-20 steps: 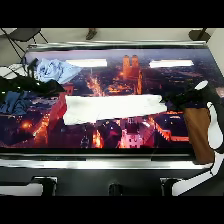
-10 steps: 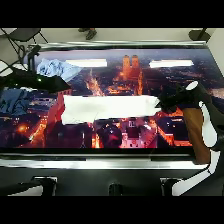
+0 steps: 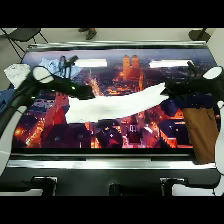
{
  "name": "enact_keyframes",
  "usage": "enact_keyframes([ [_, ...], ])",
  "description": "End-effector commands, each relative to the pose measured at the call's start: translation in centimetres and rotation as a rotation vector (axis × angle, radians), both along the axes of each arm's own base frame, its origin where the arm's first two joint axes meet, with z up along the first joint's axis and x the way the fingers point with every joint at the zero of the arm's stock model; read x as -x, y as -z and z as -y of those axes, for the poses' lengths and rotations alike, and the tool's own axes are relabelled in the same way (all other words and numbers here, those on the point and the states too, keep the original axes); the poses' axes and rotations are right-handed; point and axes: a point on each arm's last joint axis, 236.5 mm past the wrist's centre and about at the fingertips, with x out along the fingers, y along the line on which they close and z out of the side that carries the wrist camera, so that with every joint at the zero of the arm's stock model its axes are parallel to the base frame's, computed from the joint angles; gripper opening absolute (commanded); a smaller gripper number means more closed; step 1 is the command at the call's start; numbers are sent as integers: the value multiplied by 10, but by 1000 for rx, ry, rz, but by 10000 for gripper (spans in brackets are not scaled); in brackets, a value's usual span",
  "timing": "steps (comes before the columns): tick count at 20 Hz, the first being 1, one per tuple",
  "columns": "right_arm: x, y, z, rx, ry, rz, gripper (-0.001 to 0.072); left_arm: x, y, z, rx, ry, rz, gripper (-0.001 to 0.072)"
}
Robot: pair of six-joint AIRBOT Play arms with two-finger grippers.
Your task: Fold the shirts.
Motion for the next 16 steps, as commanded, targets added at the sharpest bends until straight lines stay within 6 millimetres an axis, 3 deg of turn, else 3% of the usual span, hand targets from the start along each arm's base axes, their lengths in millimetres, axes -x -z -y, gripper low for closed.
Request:
enact_keyframes([
  [1, 14, -39, -6, 11, -30, 69, 43, -4, 25, 35, 29, -16, -35, 33],
  [10, 33, -73, -18, 0, -81, 125, 43, -20, 67, 84, 174, -96, -138, 25],
  [13, 40, -91, -26, -20, -99, 162, 43, -17, 82, 114, 260, -124, -212, 25],
  [16, 53, -118, -43, -55, -144, 218, 44, 0, 101, 153, 315, -127, -287, 25],
])
